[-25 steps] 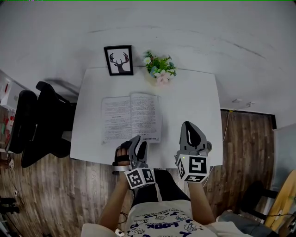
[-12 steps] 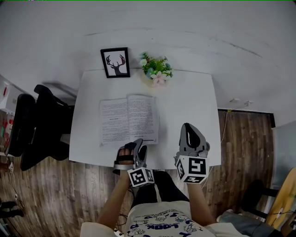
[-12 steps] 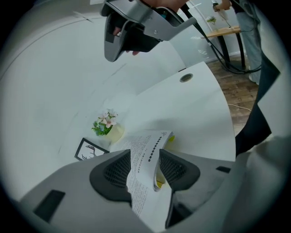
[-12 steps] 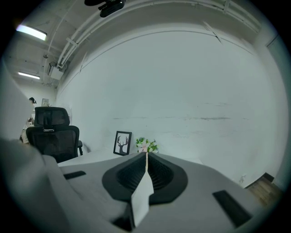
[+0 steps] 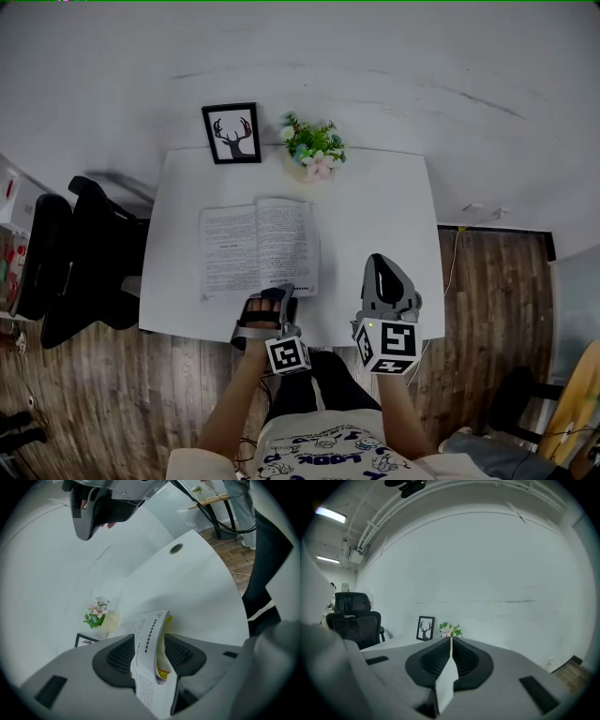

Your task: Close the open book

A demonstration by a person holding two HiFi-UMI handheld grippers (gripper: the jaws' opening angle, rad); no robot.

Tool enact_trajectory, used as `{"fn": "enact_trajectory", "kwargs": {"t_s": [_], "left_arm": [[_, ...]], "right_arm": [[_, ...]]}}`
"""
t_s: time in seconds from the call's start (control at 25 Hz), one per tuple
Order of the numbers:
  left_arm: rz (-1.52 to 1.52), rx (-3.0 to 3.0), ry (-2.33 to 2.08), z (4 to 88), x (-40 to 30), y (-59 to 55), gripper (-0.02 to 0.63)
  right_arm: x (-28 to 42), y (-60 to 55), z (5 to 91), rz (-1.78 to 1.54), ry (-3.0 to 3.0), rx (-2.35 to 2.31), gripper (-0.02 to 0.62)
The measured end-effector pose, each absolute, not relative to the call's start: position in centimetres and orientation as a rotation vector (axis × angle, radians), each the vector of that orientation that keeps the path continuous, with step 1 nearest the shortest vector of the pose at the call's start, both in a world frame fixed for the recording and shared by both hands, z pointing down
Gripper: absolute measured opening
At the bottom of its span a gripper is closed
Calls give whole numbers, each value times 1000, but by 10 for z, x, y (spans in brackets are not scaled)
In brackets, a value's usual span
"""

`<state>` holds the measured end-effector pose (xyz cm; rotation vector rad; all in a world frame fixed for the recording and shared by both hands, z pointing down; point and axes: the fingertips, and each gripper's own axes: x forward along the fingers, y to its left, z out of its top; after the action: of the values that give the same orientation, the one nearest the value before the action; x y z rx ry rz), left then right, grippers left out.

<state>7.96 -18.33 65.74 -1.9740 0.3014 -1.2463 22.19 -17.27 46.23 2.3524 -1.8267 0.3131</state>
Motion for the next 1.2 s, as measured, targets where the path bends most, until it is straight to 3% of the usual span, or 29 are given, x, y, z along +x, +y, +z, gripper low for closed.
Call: {"fn": "enact_trajectory", "kwargs": {"t_s": [0.56, 0.76, 0.88, 1.2], "left_arm": [[-1246, -1952, 203, 664, 99, -176, 198], [-1219, -1926, 220, 666, 104, -178, 147], [-1222, -1948, 192, 668, 104, -170, 82], [-1186, -1971, 247, 664, 106, -174, 69]], "right_arm": [[228, -171, 455, 317, -1819, 2372, 31], [228, -172, 454, 318, -1831, 2371, 31], [228, -172, 453, 313, -1831, 2370, 31], [230, -175, 448, 306, -1842, 2369, 31]]}}
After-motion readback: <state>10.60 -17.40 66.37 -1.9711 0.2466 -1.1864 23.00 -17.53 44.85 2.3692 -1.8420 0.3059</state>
